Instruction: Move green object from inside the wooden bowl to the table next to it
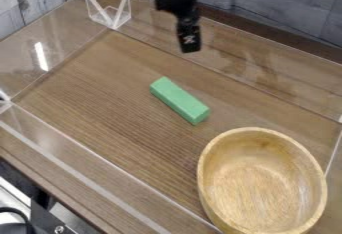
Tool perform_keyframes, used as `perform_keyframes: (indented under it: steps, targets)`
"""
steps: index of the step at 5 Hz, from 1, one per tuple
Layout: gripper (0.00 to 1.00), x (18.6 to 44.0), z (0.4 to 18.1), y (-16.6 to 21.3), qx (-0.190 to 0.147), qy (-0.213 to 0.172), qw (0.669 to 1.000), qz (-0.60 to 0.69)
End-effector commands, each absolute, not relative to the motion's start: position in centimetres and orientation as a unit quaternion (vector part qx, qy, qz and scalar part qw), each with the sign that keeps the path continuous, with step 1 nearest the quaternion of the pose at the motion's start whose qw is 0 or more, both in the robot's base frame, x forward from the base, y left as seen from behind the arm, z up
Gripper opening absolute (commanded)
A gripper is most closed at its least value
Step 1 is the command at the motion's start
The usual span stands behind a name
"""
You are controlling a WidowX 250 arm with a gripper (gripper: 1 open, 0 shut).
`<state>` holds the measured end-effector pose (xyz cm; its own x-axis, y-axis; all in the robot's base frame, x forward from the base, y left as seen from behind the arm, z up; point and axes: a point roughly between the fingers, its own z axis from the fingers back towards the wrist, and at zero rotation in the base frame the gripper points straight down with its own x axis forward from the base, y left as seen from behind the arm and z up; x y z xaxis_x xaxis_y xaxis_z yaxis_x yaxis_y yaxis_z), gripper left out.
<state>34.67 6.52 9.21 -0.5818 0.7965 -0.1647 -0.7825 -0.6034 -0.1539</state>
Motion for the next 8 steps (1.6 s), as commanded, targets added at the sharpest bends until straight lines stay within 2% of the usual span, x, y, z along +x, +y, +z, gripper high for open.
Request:
perform_keyframes:
  steps: [1,2,3,6,7,8]
  targets:
    - [1.00,33.9,11.2,7.2,-0.136,-0.050,0.497,0.856]
    - [1.00,33.1,9.6,8.3,-0.127,-0.052,0.478,0.868]
    - [1.00,32.5,8.0,9.1,-0.124,-0.066,0.444,0.885]
    - [1.00,32.4,5.9,12.7,-0.122,-0.105,0.409,0.898]
    - [1.00,32.1,4.8,12.3,-0.122,-0.113,0.412,0.896]
    - [0.00,31.9,4.0,12.0,-0.123,-0.120,0.417,0.892]
